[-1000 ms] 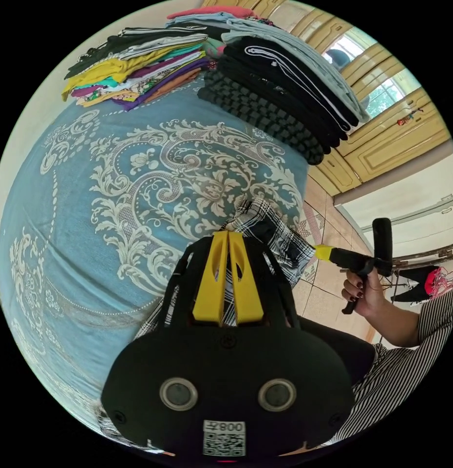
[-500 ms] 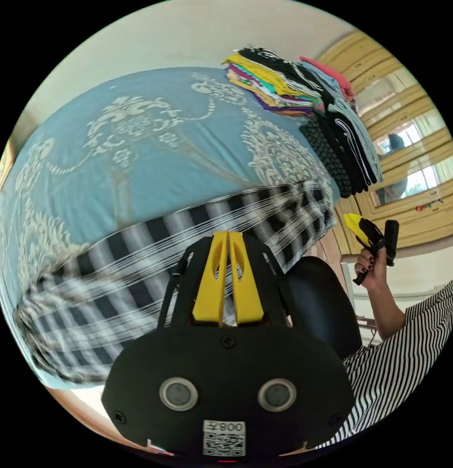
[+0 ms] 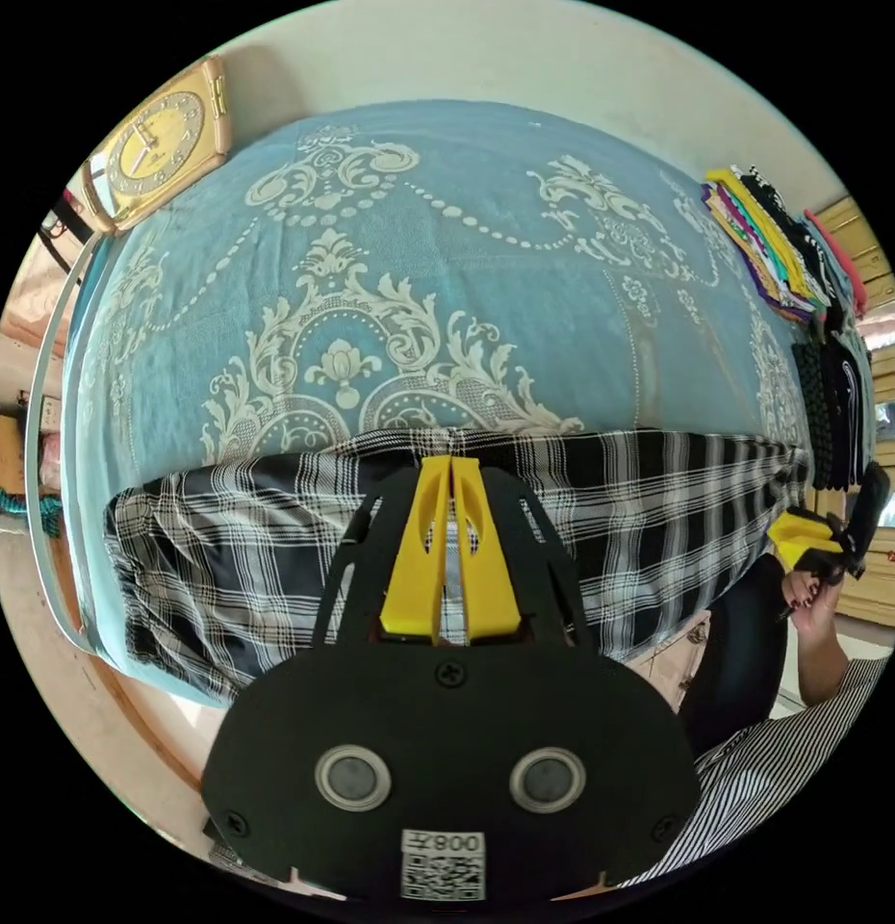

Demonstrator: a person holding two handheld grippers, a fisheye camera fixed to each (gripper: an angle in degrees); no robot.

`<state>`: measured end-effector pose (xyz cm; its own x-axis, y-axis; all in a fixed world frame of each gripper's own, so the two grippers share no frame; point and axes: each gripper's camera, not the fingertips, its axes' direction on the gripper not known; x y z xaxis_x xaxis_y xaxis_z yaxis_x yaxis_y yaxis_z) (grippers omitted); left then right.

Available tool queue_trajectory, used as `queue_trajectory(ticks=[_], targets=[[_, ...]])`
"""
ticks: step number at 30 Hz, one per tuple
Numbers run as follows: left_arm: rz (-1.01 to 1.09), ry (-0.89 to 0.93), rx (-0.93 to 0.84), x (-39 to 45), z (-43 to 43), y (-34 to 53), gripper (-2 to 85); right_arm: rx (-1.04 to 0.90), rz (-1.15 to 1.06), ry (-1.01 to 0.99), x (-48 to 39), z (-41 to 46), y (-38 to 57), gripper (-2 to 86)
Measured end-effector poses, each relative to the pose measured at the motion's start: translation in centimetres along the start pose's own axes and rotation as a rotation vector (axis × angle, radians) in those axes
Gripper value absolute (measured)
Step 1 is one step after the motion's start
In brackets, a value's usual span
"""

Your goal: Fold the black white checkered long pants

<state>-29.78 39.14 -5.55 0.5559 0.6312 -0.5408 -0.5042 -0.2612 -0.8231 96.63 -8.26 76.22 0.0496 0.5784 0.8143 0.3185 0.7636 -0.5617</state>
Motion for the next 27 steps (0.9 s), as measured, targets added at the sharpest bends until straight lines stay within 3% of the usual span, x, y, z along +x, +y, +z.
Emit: queue_trajectory(ticks=[10,16,23,27], targets=[[-0.047,0.127,0.19,-10.6,-2.2,10.8,0.3,-0.256,-0.303,0.153,1.6,22.4,-11.4,7.6],[-0.106,0.232,0.225,-16.5,-2.4,15.1,0.8,-0.44,-0.392,0.257,4.4,34.3,-11.7,7.7],[-0.063,0.235,0.33,-21.4,-5.5,16.2,6.1,-0.403,-0.438,0.279,7.2,39.5,-9.3,6.4],[-0.045,0.212,0.23,-23.4,-4.5,15.5,5.0,-0.382,-0.485,0.331,9.0,42.5,-8.4,6.5]])
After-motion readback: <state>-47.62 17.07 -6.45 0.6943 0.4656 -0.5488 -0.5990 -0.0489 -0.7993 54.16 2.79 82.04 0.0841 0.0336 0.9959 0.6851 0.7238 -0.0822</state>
